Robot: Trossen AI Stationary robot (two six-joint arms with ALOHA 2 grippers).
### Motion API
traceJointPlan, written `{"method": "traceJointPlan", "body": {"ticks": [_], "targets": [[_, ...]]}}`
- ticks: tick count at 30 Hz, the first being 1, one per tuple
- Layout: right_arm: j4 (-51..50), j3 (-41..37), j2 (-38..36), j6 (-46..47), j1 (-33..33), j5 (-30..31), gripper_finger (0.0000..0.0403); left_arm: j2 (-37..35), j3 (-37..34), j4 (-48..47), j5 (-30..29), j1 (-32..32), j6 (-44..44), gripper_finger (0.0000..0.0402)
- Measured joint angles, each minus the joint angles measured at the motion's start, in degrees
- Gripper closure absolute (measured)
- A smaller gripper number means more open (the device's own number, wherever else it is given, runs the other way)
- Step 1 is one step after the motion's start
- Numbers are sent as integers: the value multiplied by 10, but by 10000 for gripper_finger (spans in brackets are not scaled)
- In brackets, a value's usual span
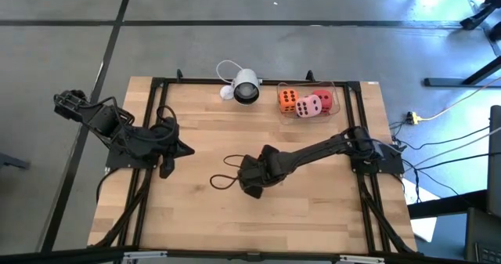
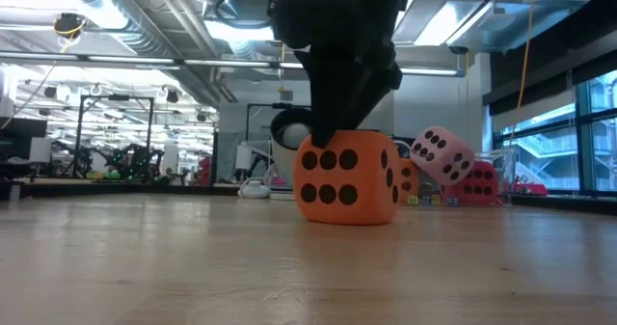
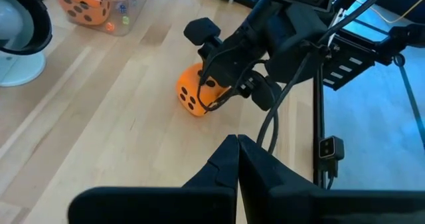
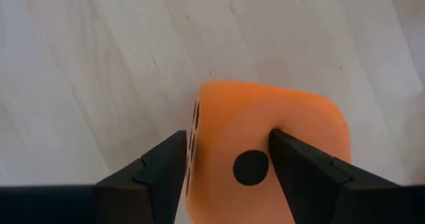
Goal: Pick & Place Dice
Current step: Put the large orange dice into the transparent container
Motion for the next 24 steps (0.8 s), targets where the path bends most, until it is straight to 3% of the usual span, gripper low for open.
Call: {"method": "traceJointPlan", "body": {"ticks": [4, 11, 24], "targets": [[-1, 0, 0, 15, 0, 17, 216, 0, 0, 0, 2, 0, 0, 397], [0, 0, 0, 19, -1, 4, 323, 0, 0, 0, 2, 0, 0, 397], [9, 0, 0, 68, -2, -2, 331, -6, 0, 0, 1, 0, 8, 397]]}}
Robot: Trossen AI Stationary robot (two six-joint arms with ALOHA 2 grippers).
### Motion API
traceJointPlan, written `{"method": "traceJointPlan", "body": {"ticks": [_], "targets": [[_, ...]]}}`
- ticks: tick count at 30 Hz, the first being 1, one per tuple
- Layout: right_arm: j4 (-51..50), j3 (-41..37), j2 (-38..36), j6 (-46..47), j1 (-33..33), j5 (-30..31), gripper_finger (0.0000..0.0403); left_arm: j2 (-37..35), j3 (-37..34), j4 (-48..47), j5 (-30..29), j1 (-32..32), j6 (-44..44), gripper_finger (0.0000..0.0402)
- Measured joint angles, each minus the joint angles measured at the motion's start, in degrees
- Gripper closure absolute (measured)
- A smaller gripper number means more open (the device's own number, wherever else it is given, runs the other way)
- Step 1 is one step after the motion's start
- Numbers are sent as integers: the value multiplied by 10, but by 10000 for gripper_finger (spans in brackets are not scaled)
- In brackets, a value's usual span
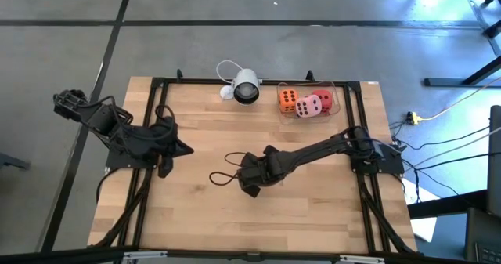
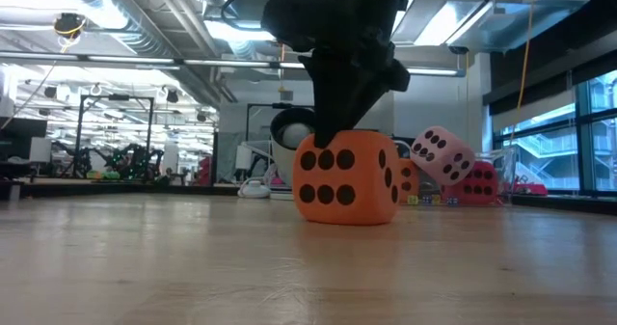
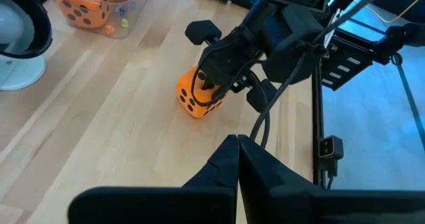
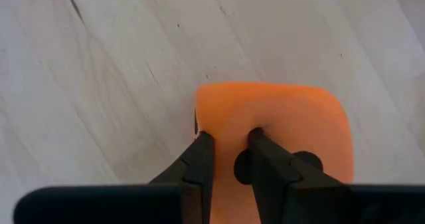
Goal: Pick & Place Dice
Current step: Put the large orange dice into the transparent container
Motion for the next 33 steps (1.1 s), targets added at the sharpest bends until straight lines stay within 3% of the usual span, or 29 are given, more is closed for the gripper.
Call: {"method": "traceJointPlan", "body": {"ticks": [9, 13, 26, 29, 33], "targets": [[-17, -10, -43, 33, -2, -20, 358, -11, 0, 0, -6, 0, 2, 397], [-51, -12, -71, 50, -4, -49, 401, -12, 0, 0, -6, 0, 2, 397], [-106, -12, -113, 100, 1, -48, 402, -12, 0, -5, -7, 0, 4, 397], [-100, -11, -113, 107, 13, -51, 384, -12, 0, -7, -7, 0, 4, 397], [-79, -11, -112, 86, 29, -66, 322, -12, 0, -7, -7, 0, 4, 397]]}}
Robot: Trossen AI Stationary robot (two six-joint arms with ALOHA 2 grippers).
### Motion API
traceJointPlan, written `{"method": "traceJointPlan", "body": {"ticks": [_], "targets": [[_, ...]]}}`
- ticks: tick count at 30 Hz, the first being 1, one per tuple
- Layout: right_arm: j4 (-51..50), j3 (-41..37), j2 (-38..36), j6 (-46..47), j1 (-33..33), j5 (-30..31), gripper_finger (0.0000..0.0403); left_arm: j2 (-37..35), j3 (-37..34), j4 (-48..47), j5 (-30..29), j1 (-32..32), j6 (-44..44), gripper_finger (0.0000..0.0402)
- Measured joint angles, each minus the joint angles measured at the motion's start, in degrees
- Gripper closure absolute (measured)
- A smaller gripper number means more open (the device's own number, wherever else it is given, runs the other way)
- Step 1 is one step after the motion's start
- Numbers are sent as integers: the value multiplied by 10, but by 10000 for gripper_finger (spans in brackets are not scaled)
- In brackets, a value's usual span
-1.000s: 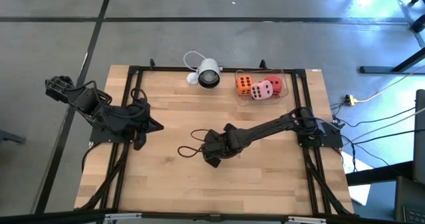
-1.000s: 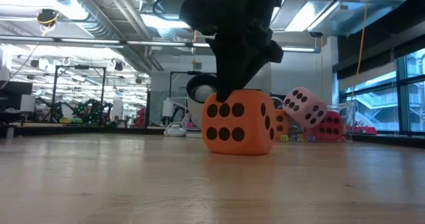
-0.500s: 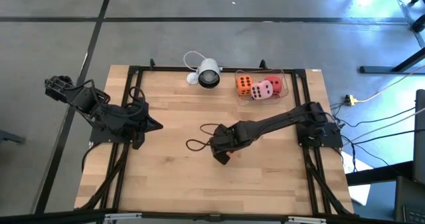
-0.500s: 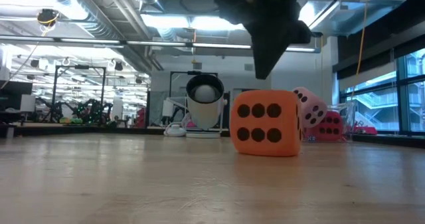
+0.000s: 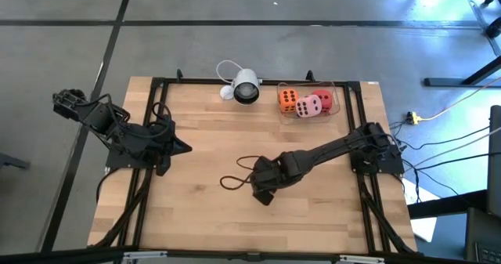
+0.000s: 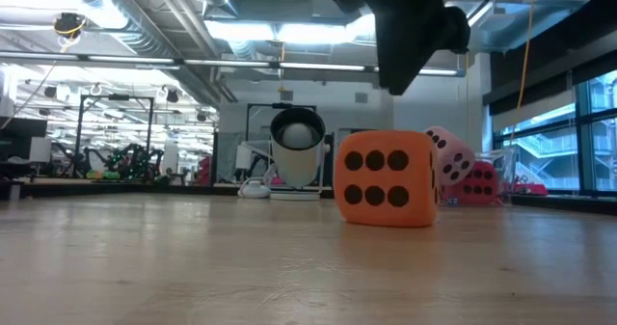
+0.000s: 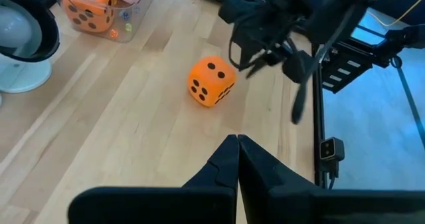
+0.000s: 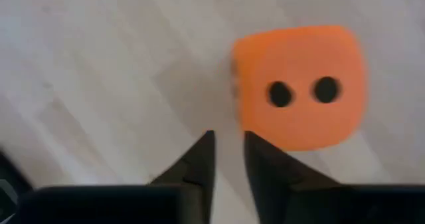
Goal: Pick & Place Dice
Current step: Put the large orange dice into the transparent container
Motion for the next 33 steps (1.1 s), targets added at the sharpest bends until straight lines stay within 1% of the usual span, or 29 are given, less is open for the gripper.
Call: {"method": "traceJointPlan", "body": {"ticks": [4, 6, 7, 9, 11, 14, 16, 19, 24, 28, 30, 33], "targets": [[39, 1, 0, 7, 7, -8, 238, 0, 0, 0, -8, 0, 1, 397], [43, 1, 0, 30, 9, -13, 200, 0, 0, 0, -11, 0, 4, 397], [41, 1, 0, 47, 9, -16, 186, 0, 0, 0, -12, 0, 4, 397], [21, 1, 0, 85, 10, -13, 171, 0, 0, 0, -13, 0, 4, 397], [8, 1, 0, 101, 12, 5, 169, 0, 0, 0, -13, 0, 4, 397], [9, 1, -2, 117, 16, 35, 180, 0, 0, 0, -13, 0, 4, 397], [9, 5, -3, 121, 17, 37, 190, 0, 0, 0, -13, 0, 4, 397], [7, 26, -1, 101, 23, 39, 206, 0, 0, 0, -13, 0, 4, 397], [-14, 90, 25, 61, 31, 57, 224, 0, 0, 0, -13, 0, 4, 397], [-78, 161, 56, 41, 33, 58, 233, 0, 0, 0, -13, 0, 4, 397], [-127, 193, 74, 35, 35, 61, 236, 0, 0, 0, -13, 0, 4, 397], [-180, 226, 95, 29, 35, 60, 237, 0, 0, 0, -13, 0, 4, 397]]}}
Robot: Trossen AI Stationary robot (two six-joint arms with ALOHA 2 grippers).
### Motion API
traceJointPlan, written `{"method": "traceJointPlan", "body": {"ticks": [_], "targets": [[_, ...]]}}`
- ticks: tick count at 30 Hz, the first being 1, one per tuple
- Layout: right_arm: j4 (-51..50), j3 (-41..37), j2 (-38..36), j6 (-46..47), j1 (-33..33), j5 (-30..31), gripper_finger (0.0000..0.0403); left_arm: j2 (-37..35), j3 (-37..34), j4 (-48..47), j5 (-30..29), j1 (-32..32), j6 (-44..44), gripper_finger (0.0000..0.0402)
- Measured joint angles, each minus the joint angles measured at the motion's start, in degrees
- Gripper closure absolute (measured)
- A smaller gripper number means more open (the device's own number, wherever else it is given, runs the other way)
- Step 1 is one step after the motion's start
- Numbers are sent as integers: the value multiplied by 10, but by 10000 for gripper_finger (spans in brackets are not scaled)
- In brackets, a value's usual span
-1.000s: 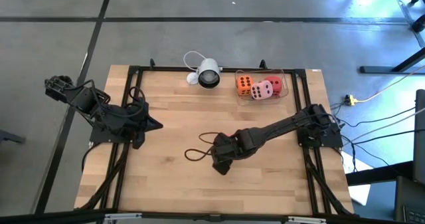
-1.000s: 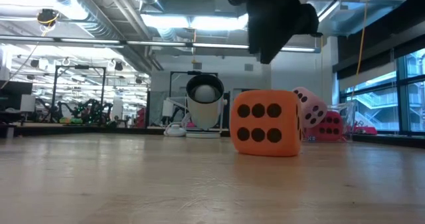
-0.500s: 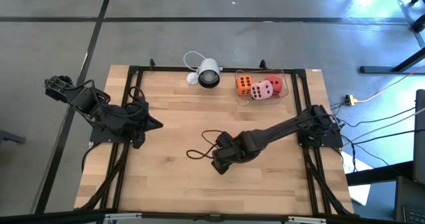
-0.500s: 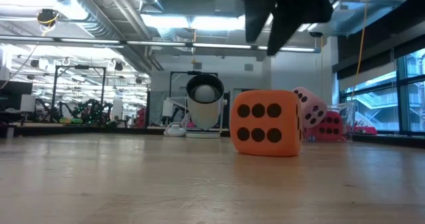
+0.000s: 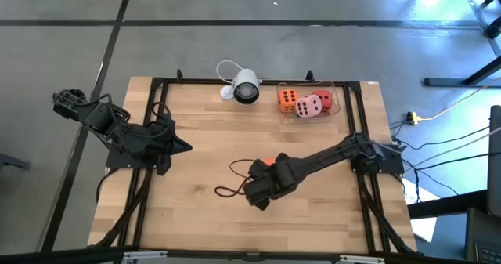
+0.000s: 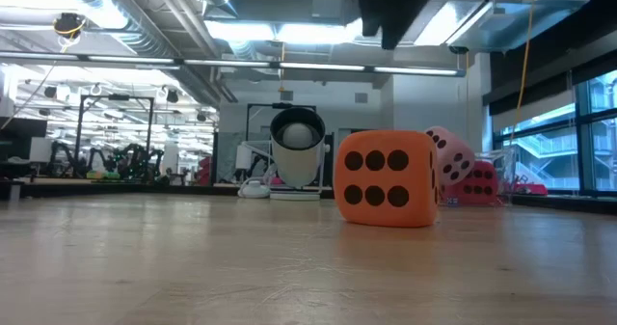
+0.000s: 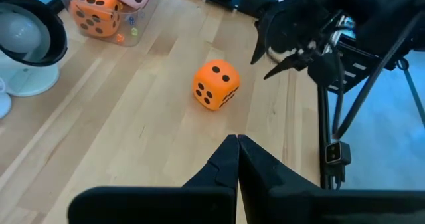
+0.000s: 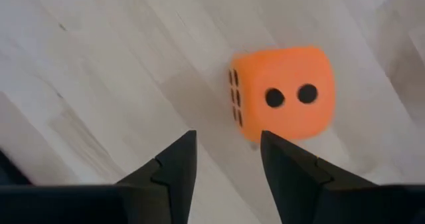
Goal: Pick & Place Dice
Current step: Put the large orange dice into the transparent container
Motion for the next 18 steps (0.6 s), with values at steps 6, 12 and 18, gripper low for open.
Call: {"method": "traceJointPlan", "body": {"ticks": [6, 12, 18], "targets": [[-12, 2, 29, -30, -1, 0, 237, 0, 0, 0, 0, 0, 0, 397], [5, 2, 45, -52, -13, -17, 237, 0, 0, 0, 0, 0, -4, 397], [-40, 2, 44, -17, -33, -19, 226, 0, 0, -1, 3, 0, -6, 397]]}}
